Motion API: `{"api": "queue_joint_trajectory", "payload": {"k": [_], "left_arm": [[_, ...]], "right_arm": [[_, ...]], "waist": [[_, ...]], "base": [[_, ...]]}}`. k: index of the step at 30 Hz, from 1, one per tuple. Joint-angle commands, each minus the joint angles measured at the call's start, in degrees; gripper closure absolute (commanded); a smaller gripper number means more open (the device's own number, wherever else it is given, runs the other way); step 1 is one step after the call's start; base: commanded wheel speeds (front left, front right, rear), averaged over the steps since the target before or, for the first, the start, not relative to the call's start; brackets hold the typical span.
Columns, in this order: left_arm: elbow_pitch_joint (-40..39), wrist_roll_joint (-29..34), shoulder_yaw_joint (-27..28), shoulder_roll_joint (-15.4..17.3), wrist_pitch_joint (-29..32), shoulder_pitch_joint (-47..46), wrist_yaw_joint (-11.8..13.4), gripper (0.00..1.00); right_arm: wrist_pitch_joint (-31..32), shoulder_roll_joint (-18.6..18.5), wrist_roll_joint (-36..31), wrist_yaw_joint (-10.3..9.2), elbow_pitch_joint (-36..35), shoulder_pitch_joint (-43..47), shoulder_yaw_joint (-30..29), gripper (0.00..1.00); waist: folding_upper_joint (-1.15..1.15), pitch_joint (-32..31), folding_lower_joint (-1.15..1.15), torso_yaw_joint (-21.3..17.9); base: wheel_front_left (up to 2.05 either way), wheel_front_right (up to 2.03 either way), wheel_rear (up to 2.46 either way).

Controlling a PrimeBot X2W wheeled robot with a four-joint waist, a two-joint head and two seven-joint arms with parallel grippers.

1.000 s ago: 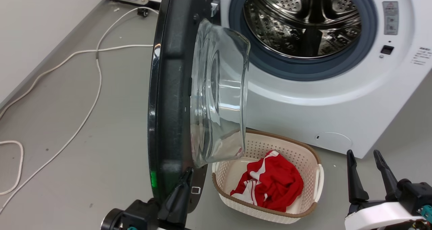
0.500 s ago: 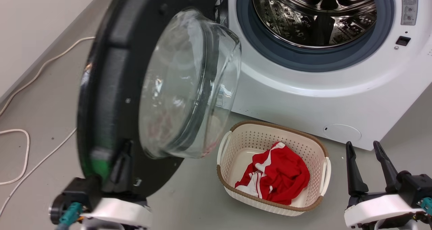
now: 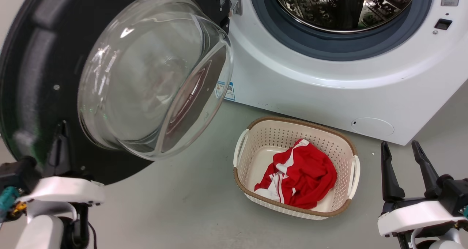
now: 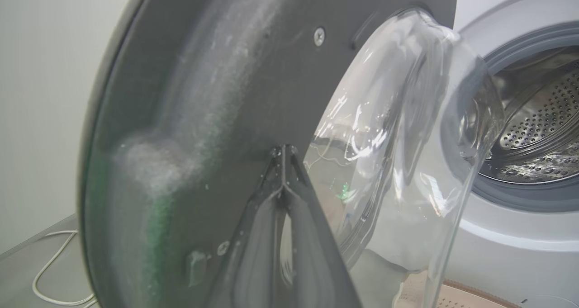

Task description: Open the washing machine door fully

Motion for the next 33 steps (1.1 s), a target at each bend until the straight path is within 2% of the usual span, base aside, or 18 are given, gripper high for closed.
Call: {"api": "queue_joint_trajectory", "payload": {"k": [1, 4, 12, 18, 23, 28, 33], "left_arm": [[1.6, -0.3, 1.3, 0.8, -0.4, -1.6, 0.0, 1.0], [5.4, -0.7, 3.3, 1.9, -0.6, -4.0, -0.8, 1.0], [15.8, -0.9, 6.4, 4.7, -0.9, -10.6, -4.9, 1.0], [19.1, 0.9, 7.7, 5.2, -0.9, -13.1, -6.1, 1.0], [17.8, 2.9, 8.7, 3.9, -0.9, -10.8, -6.3, 1.0], [13.2, 6.0, 8.2, 2.5, -0.9, -6.0, -5.4, 1.0], [7.0, 8.4, 6.2, -0.3, -0.9, 0.5, -3.9, 1.0]], "right_arm": [[0.0, 0.1, -0.6, -0.04, -0.4, -0.5, -0.1, 0.0], [0.3, 0.1, -0.5, -0.04, -0.6, -1.1, 0.1, 0.0], [0.2, 0.1, -0.7, -0.04, -0.2, -1.7, 0.4, 0.0], [0.0, 0.1, -0.7, -0.03, 0.1, -1.9, 0.2, 0.0], [-0.6, 0.1, -0.1, -0.04, 0.6, -1.8, 0.3, 0.0], [-1.4, 0.1, 0.5, -0.04, 1.7, -0.8, 0.6, 0.0], [-2.0, 0.1, 1.0, -0.03, 2.3, 0.0, 0.7, 0.0]], "waist": [[0.0, 0.4, 0.0, -0.1], [0.0, 0.8, 0.0, -0.2], [0.0, 1.2, 0.0, -0.9], [0.0, 1.0, 0.0, -1.4], [0.0, 0.1, 0.0, -2.2], [0.0, -1.8, 0.0, -3.3], [0.0, -3.6, 0.0, -4.8]], "base": [[0.0, 0.0, 0.0], [0.0, 0.0, 0.0], [0.0, 0.0, 0.0], [0.0, 0.0, 0.0], [0.0, 0.0, 0.0], [0.0, 0.0, 0.0], [0.0, 0.0, 0.0]]}}
